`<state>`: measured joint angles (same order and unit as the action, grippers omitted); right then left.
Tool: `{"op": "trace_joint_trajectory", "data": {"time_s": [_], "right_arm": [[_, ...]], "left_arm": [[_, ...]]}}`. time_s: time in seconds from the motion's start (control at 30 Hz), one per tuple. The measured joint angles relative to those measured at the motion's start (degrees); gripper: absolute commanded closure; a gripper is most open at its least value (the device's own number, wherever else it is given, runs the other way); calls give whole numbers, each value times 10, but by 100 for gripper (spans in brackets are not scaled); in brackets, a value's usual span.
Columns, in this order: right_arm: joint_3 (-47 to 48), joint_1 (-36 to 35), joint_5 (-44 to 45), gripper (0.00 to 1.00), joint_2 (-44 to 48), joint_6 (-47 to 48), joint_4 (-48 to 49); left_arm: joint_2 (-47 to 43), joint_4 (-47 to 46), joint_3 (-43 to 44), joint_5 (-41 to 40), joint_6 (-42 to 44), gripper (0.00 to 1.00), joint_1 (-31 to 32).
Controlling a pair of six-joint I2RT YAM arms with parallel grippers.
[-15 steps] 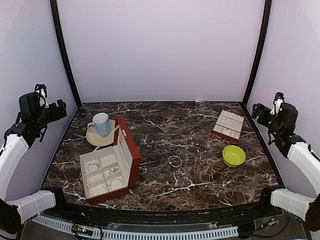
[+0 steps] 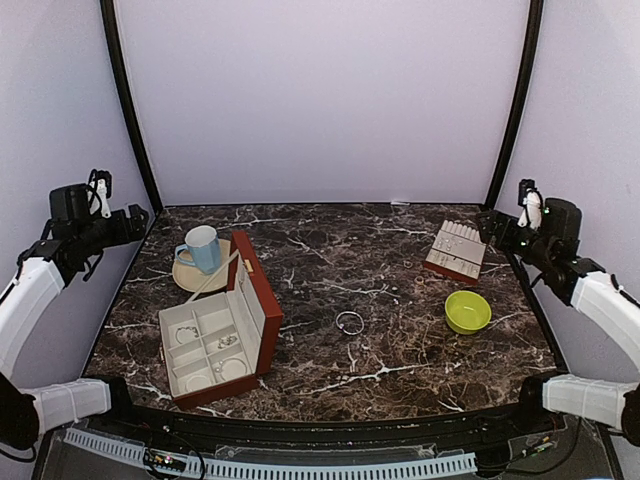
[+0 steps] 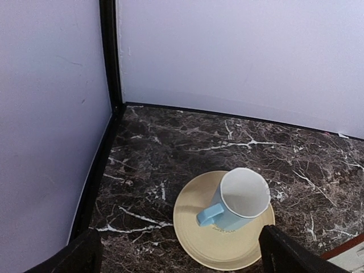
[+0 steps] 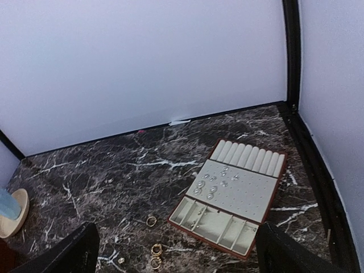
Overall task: Organize the mixed jewelry
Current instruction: Move the bangle to the center of the board.
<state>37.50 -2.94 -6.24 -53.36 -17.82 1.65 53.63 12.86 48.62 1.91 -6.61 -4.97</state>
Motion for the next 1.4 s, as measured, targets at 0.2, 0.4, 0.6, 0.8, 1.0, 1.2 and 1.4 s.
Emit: {"op": "trace_joint_trajectory", "data": {"time_s": [0.2,0.4,0.6,0.8,1.0,1.2,1.4], "right_arm": [[4,-92,-2,19,-51,-2,-29],[9,-215,-1,26,-115,-36,-42],[35,-363,23,30,-224,-85,-26],[80,-439,53,34,-325,-125,-21],[161,-489,141,35,-401,-127,-63],[189,-511,183,40,-449,-129,-106],[215,-529,205,41,-485,-139,-156]], "left_arm": [[16,-30,10,93,15,2,0],[16,-62,0,147,19,2,1],[2,-73,-28,167,19,2,1],[-5,-95,-34,197,17,3,4],[-5,-95,-34,197,17,6,16],[-8,-94,-34,196,17,7,23],[-28,-94,-34,182,18,7,24]]}}
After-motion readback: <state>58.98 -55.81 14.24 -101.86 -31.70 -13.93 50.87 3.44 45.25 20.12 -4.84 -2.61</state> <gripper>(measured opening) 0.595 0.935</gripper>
